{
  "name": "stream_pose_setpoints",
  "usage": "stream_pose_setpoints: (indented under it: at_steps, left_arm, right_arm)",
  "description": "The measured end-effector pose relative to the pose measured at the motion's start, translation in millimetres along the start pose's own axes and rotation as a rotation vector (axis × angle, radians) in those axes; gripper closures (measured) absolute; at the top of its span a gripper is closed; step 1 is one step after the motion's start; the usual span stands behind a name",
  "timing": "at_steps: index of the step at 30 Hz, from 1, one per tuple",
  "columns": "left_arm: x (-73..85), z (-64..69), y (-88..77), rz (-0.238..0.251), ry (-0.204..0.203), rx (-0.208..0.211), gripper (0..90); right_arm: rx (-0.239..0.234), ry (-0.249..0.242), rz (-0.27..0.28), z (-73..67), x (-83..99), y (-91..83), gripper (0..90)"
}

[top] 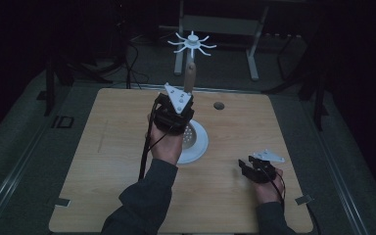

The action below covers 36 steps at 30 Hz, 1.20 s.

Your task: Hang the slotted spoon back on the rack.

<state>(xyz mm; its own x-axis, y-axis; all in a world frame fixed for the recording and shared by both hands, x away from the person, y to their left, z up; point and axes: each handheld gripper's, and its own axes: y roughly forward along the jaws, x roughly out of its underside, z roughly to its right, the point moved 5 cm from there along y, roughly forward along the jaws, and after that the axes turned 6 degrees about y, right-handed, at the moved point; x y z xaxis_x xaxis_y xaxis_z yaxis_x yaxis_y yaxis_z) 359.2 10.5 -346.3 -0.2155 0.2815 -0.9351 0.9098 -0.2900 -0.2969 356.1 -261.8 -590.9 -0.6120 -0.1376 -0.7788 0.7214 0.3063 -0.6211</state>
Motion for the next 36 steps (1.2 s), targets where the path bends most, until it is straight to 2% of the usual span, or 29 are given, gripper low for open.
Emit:
stream_pose_setpoints:
  at_steps: [9,16,36]
  left_arm:
    - [-5.5,-2.4,6.0,-0.021,-0.002,-0.036,74.7]
    - [-6.4,-3.9,11.5,-0.041,0.004,-0.048,74.7]
    - [-14.4,-9.6,20.1,-0.057,0.01,-0.071,74.6]
  right_arm:
    - [0.0,0.001,0.001,0.6,0.0,0.0,52.0]
    - [0.0,0.002,0.0,0.6,0.0,0.0,52.1]
    - [-0.001,0.001,0.0,0.9,0.0,0.1,52.1]
